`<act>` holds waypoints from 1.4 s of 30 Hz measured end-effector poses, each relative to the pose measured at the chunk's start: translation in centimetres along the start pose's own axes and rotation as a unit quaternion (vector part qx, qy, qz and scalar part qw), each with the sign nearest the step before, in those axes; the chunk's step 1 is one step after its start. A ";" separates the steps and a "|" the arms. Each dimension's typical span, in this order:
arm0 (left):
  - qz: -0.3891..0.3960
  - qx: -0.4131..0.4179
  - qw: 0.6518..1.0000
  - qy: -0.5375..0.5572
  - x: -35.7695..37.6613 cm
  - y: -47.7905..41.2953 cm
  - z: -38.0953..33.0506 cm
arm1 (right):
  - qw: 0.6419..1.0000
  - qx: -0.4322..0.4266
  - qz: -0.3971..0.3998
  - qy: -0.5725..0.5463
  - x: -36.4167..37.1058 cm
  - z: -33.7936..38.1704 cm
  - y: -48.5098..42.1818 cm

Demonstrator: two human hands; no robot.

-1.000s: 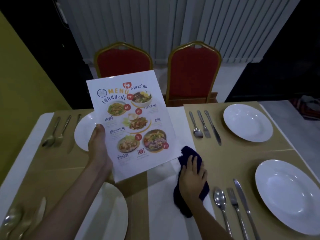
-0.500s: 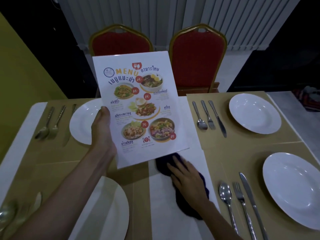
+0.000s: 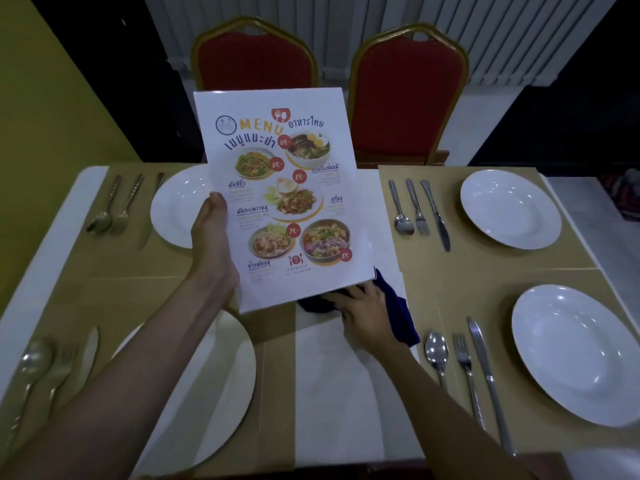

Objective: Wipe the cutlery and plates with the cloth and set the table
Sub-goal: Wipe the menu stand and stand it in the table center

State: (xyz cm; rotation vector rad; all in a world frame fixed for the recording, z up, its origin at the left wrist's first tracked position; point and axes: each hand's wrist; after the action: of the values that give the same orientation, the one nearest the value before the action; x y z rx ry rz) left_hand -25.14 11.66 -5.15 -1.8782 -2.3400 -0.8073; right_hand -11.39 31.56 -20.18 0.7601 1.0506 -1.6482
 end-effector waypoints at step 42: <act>0.131 0.046 0.978 -0.158 3.9 1.0 7.7 | 0.928 0.315 -0.088 -0.179 -9.4 -4.3 -5.1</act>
State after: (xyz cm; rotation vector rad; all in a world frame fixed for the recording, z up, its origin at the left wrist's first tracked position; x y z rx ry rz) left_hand -23.09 18.51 -10.07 -2.3523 -2.1662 -0.3934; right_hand -13.41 39.91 -12.44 0.7371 0.3237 -2.2172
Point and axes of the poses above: each hand's wrist, its own y-axis away from the middle knuckle, its own x-axis out of the palm, z = x × y, and after that the axes turned 9 degrees about -z, right-handed
